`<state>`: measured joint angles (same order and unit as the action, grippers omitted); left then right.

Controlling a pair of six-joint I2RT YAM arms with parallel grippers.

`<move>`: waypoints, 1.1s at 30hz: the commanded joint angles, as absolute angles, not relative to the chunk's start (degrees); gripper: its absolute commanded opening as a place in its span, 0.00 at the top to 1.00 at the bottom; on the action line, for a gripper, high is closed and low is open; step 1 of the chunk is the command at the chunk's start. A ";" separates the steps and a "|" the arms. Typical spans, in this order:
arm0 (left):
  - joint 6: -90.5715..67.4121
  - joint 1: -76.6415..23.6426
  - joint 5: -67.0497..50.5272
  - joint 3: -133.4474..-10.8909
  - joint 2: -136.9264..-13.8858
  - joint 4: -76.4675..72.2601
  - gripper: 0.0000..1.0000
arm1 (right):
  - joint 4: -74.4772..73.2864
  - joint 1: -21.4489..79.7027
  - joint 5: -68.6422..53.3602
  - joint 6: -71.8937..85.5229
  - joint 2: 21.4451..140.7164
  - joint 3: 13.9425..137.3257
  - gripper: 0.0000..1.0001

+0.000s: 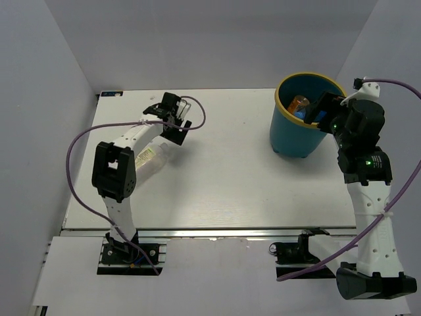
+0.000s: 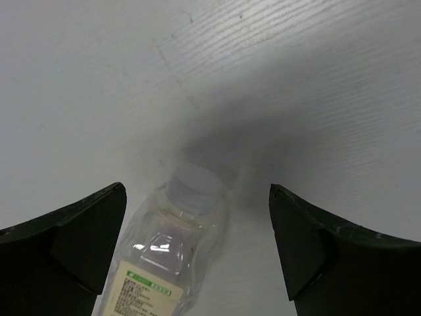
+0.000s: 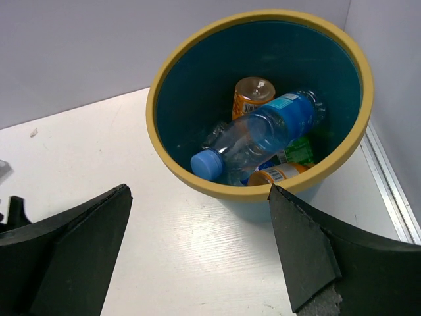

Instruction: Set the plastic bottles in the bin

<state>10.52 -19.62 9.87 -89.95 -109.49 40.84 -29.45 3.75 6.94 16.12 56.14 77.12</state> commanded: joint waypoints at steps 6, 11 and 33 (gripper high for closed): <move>10.90 -19.16 18.98 -91.14 -114.52 42.01 0.02 | -28.04 3.69 9.40 15.56 52.65 74.89 0.11; 10.63 -18.81 17.23 -91.76 -116.63 42.97 0.09 | -26.02 3.60 13.79 16.00 47.73 71.54 0.11; 7.83 -18.81 14.16 -91.66 -116.90 43.95 0.76 | -25.58 3.60 15.48 16.26 43.68 69.61 0.11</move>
